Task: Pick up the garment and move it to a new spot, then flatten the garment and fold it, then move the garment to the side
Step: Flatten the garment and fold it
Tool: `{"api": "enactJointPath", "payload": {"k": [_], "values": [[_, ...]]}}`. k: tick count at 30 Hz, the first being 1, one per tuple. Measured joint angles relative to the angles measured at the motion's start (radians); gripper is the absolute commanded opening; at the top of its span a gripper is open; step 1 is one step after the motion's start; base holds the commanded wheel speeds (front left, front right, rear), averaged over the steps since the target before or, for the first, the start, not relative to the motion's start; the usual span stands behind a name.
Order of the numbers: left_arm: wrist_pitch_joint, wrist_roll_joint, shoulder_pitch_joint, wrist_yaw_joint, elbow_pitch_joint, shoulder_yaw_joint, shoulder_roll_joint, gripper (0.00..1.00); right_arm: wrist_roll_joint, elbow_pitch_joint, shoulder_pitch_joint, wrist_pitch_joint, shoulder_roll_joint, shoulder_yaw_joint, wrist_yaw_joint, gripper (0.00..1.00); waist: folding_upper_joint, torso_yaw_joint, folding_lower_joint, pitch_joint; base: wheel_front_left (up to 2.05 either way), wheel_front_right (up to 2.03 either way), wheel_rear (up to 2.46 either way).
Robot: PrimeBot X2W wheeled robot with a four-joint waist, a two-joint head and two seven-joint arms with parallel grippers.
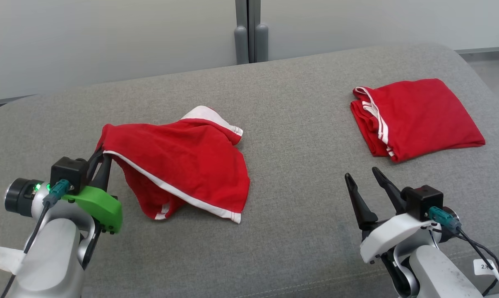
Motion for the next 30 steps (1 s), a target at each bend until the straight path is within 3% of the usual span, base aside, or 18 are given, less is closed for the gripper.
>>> {"api": "enactJointPath", "payload": {"k": [8,23,30], "values": [[-0.001,0.065,0.035,0.019,-0.048,-0.037,0.024,0.0,0.0,-0.005,0.013,0.0,0.002,-0.006,0.0,1.0,0.0,-0.011,0.0,0.0,0.0,0.0,0.0],[0.0,0.074,0.318,0.072,-0.262,-0.087,-0.019,0.0,-0.009,-0.011,0.031,0.0,0.003,-0.028,0.0,1.0,0.0,0.052,0.0,-0.006,0.0,0.0,0.0],[0.021,0.052,0.366,0.066,-0.226,-0.12,-0.051,0.0,-0.008,-0.007,0.033,0.0,0.007,-0.017,0.0,1.0,0.0,0.076,0.0,-0.007,0.0,0.0,0.0]]}}
